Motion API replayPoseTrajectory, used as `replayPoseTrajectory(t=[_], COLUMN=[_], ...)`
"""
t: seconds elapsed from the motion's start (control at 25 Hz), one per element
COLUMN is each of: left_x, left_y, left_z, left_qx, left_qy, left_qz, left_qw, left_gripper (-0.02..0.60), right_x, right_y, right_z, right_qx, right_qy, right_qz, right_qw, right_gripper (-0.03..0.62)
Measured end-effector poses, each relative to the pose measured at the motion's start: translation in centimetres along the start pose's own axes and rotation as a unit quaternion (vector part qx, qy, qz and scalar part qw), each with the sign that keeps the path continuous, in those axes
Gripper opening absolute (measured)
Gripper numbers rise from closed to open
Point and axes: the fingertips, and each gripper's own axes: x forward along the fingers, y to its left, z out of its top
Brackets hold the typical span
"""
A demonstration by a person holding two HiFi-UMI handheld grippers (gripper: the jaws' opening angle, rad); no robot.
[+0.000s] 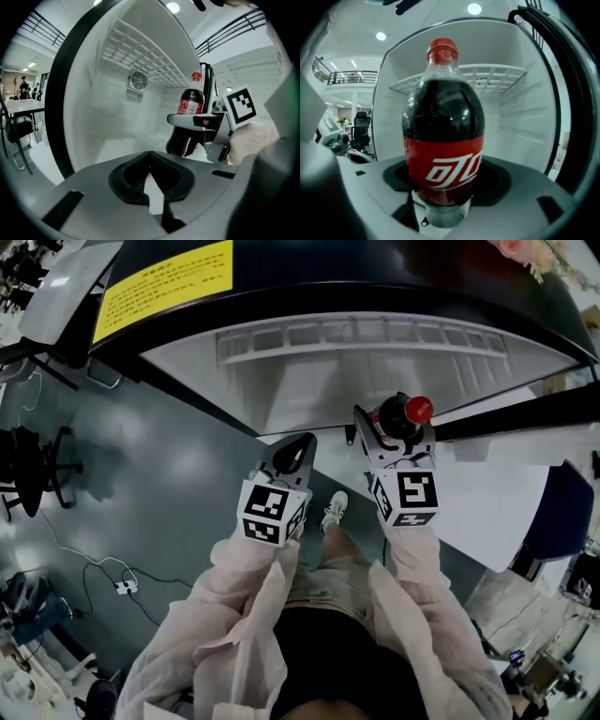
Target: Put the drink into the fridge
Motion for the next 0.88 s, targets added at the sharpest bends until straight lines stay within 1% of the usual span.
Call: replayPoseTrajectory(t=[0.2,0.44,0.68,0.88], left_x=[0.0,-0.5,-1.4,-2.0], left_y=[0.3,0.9,0.9,0.4], left_z=[0.2,0.7,0.9,0.8], left_qx=[-0.005,-0.004,-0.009,-0.012], left_qy=[-0.005,-0.017,-0.025,-0.028], left_qz=[0.017,0.040,0.059,0.067], left_qw=[0.9998,0.9990,0.9979,0.9973], left_gripper=[0.012,0.012,0.012,0.012], right_x=[2.3,5.1,7.8,9.8], right_y=[0.3,0.5,0.1,-0.4], right_z=[1.2,1.4,1.9,2.4], right_qx=[-0.013,-0.021,-0.037,-0.051], right_qy=[-0.005,0.000,-0.002,-0.011], right_qz=[0.031,0.076,0.090,0.090], right_qw=[0.999,0.997,0.995,0.995], right_gripper=[0.304,0.304,0.305,0.304])
